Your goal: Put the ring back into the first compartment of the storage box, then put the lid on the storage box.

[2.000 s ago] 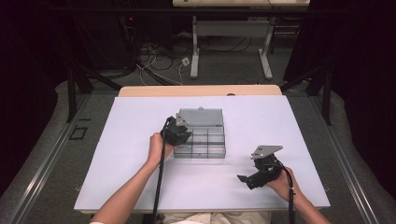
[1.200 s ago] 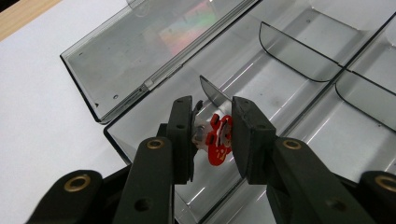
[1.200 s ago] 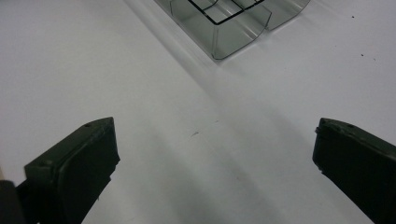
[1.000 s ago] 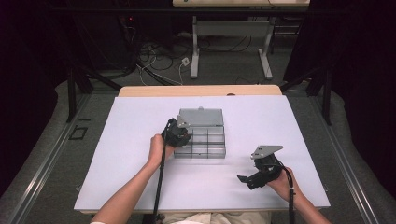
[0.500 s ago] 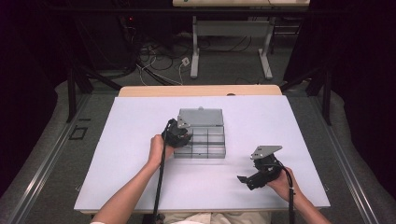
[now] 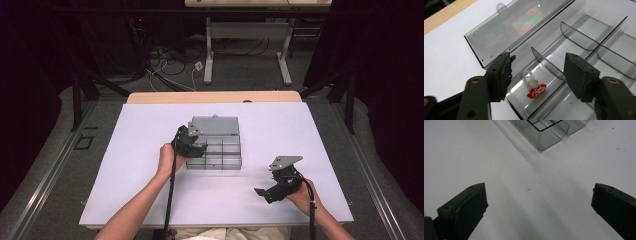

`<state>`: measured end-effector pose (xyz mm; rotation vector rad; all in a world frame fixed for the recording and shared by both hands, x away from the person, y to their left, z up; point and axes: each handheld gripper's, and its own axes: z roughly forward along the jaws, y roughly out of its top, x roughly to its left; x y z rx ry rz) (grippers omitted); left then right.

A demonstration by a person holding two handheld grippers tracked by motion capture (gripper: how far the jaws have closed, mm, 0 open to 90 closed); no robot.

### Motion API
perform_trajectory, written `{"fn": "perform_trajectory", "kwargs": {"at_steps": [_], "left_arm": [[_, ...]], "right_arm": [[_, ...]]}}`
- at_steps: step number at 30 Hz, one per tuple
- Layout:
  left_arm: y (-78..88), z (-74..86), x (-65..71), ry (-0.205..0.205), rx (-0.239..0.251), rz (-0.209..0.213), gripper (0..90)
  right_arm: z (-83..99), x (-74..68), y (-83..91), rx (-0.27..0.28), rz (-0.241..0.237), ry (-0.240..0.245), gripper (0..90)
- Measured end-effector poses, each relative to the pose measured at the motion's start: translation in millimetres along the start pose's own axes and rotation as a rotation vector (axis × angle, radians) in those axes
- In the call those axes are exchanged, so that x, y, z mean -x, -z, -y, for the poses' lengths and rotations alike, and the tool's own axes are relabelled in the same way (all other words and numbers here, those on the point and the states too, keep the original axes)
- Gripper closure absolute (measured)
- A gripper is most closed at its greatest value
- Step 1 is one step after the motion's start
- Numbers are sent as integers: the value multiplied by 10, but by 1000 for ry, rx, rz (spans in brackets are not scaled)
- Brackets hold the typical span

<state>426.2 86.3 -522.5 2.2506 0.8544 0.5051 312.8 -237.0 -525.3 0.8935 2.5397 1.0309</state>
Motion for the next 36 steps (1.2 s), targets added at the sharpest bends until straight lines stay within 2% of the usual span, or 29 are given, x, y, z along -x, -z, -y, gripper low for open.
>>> {"fn": "perform_trajectory", "kwargs": {"at_steps": [8, 22, 32, 36], "left_arm": [[20, -4, 22, 4, -15, 22, 237], [-8, -22, 119, -4, -45, 61, 121], [-37, -20, 177, -17, -60, 65, 87], [-41, -25, 216, -41, -74, 82, 159]], "right_arm": [[3, 8, 7, -3, -6, -1, 0], [10, 13, 1, 3, -5, -15, 0], [12, 18, 4, 1, 4, -16, 0], [16, 23, 4, -6, 4, -18, 0]]}}
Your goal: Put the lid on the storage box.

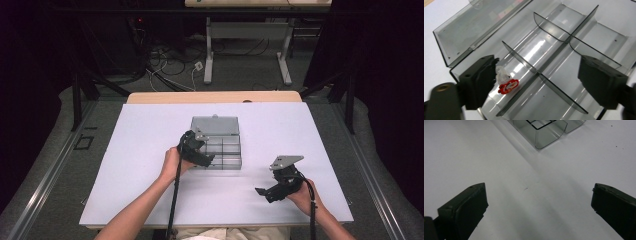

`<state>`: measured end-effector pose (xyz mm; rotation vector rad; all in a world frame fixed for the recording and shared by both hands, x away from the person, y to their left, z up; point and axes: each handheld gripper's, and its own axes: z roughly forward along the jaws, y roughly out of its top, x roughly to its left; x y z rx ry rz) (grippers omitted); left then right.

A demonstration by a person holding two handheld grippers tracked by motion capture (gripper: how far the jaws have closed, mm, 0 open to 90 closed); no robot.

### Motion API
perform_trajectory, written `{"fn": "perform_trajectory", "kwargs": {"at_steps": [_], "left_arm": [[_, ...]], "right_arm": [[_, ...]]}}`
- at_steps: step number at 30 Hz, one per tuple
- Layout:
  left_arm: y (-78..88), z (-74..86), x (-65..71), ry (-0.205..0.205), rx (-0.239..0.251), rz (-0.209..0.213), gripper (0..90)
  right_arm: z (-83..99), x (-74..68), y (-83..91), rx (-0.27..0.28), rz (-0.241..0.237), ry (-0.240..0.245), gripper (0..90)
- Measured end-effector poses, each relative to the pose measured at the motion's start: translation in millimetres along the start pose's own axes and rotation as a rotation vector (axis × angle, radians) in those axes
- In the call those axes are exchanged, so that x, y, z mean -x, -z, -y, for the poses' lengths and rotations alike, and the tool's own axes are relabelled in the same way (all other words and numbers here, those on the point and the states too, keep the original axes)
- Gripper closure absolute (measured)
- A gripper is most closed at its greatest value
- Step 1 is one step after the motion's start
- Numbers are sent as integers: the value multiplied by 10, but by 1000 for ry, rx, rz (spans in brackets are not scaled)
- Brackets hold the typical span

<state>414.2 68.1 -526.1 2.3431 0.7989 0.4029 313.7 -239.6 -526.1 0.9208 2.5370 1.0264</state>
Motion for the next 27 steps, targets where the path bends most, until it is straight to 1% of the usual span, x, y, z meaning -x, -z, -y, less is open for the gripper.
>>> {"fn": "perform_trajectory", "kwargs": {"at_steps": [1, 3, 4, 5, 6, 8, 9, 10, 11, 13, 14, 16, 18, 19, 20, 22, 23, 24, 27], "left_arm": [[-11, 4, 16, 0, 1, 4, 164], [-31, 5, 41, -14, -10, 5, 195], [-41, 7, 53, -18, -14, 4, 211], [-50, 6, 57, -23, -21, 7, 232], [-67, 12, 71, -17, -21, 1, 257], [-87, 18, 74, -25, -44, 4, 318], [-97, 22, 80, -22, -50, 3, 336], [-98, 22, 77, -14, -48, 13, 350], [-100, 25, 78, -12, -42, 10, 373], [-103, 31, 72, -5, -41, 25, 416], [-106, 35, 69, 2, -39, 26, 438], [-108, 37, 64, 1, -49, 20, 460], [-106, 41, 55, 10, -43, 11, 495], [-107, 43, 52, 11, -45, 4, 510], [-120, 48, 55, 21, -40, -7, 521], [-143, 60, 41, 21, -40, -22, 548], [-143, 60, 41, 21, -40, -22, 556], [-146, 60, 31, 27, -37, -14, 561], [-147, 65, 36, 30, -31, -14, 567]], "right_arm": [[1, 2, -3, 0, -3, 1, 0], [-2, 5, -4, -1, -7, 9, 0], [-3, -2, -2, -3, -4, 4, 1], [-3, -2, -4, -3, -5, 5, 0], [-2, -3, -6, -3, -6, 3, 0], [1, 3, -12, -9, -6, 2, 1], [5, 4, -22, -5, -5, 4, 1], [5, 4, -24, -6, -7, 5, 1], [5, 1, -23, -6, -6, 4, 1], [4, -2, -23, -5, -10, 3, 1], [3, -3, -20, -13, -11, 2, 1], [4, -3, -22, -18, -11, 3, 1], [4, -3, -28, -18, -13, 2, 1], [4, -3, -31, -17, -17, 2, 1], [4, -2, -33, -17, -16, 4, 1], [2, -1, -31, -23, -15, 7, 1], [-1, -6, -37, -18, -7, 2, 1], [-3, -3, -40, -17, -9, 6, 2], [-17, -15, -49, -17, -7, 11, 2]]}}
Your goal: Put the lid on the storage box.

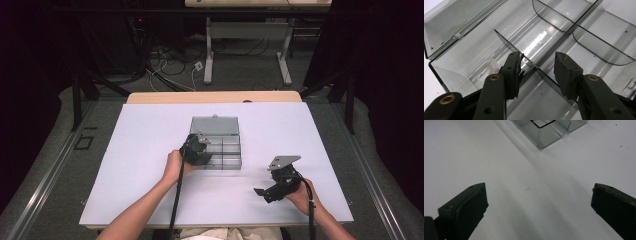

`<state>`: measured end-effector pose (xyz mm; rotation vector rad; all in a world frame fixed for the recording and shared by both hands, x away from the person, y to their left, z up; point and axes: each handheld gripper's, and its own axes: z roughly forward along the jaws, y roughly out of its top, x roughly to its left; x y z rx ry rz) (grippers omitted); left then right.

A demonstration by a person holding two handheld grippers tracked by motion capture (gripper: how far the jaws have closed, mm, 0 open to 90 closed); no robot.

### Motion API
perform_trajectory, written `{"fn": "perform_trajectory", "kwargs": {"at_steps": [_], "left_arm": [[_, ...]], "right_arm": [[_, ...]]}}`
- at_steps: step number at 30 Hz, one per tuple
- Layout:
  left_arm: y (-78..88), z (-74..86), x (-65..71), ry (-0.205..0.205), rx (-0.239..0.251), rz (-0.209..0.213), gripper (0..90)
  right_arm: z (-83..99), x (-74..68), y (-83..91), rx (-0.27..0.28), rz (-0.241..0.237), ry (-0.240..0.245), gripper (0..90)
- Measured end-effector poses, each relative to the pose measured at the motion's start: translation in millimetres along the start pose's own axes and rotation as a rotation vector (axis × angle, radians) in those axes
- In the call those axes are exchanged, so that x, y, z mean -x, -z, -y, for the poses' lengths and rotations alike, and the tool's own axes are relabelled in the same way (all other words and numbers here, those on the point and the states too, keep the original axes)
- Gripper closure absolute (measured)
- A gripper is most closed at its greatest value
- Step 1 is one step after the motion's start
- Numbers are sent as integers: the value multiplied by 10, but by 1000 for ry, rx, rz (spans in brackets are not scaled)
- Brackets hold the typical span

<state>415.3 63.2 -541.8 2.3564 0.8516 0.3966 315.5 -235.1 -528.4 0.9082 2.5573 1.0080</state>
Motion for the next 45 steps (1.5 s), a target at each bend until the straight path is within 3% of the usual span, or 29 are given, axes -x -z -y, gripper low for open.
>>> {"fn": "perform_trajectory", "kwargs": {"at_steps": [22, 28, 32, 45], "left_arm": [[3, 5, -5, -9, 3, 2, 569], [3, 12, 3, -14, 9, -3, 574], [5, 12, 3, -18, 10, -4, 574], [3, 13, 6, -17, 10, -5, 574]], "right_arm": [[-65, 135, -143, 6, 11, -22, 6], [-173, 228, -236, 25, 18, -43, 9], [-248, 277, -309, 5, 40, -21, 13], [-449, 472, -454, 35, 72, -59, 20]]}}
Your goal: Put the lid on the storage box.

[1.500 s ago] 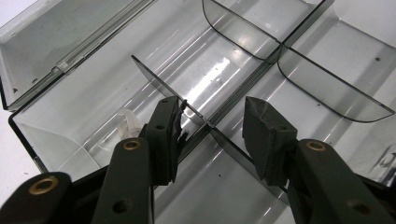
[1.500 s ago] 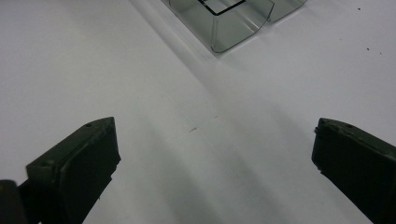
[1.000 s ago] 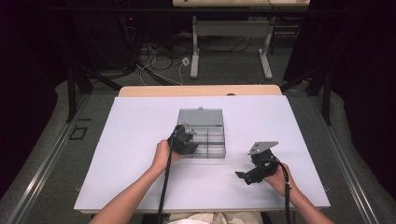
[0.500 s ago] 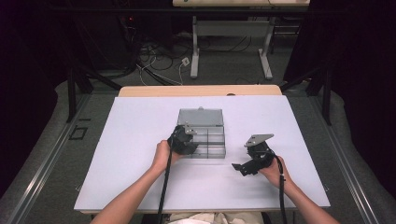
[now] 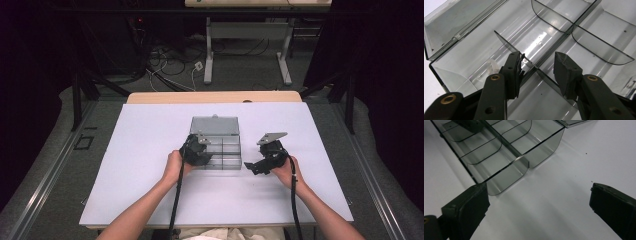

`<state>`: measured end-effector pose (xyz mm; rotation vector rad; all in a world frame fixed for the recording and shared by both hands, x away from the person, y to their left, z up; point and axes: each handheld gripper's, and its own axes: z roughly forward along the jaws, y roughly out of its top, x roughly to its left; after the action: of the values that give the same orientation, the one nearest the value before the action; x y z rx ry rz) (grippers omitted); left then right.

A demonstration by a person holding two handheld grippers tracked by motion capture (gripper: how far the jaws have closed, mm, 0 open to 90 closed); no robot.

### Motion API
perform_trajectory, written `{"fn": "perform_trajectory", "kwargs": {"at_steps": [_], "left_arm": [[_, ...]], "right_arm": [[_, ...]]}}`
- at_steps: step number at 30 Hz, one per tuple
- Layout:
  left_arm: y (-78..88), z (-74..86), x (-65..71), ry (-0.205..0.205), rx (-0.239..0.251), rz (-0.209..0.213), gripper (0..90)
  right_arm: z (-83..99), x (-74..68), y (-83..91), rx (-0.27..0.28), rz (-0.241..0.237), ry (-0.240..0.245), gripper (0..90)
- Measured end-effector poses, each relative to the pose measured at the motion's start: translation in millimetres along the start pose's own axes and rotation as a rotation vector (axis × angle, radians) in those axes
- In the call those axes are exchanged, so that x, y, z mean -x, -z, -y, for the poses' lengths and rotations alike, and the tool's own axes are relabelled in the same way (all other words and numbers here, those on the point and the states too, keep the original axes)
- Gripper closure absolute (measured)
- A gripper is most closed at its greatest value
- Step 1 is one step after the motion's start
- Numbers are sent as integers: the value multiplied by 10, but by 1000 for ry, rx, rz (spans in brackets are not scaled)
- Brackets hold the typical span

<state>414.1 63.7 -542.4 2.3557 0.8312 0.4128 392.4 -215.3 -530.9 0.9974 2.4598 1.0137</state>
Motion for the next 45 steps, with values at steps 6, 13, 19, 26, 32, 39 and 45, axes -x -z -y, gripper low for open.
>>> {"fn": "perform_trajectory", "kwargs": {"at_steps": [6, 13, 19, 26, 32, 39, 45], "left_arm": [[-1, 0, 1, 2, 0, 1, 574], [0, -1, -1, 0, -1, 0, 574], [-1, 1, 2, 3, 0, 2, 574], [-1, 0, 1, 3, 0, 2, 574], [-1, 0, 0, 2, 0, 2, 574], [0, 0, 0, 1, 0, 1, 574], [1, 0, -1, 1, -2, 5, 574]], "right_arm": [[-92, 59, -97, 2, -6, -46, 71], [-176, 132, -192, 20, 29, -65, 228], [-244, 227, -288, 11, 67, -97, 440], [-327, 313, -370, 31, 41, -114, 816], [-433, 441, -554, 19, 28, -169, 900], [-504, 447, -754, 1, 59, -169, 900], [-574, 493, -795, -69, 75, -158, 900]]}}
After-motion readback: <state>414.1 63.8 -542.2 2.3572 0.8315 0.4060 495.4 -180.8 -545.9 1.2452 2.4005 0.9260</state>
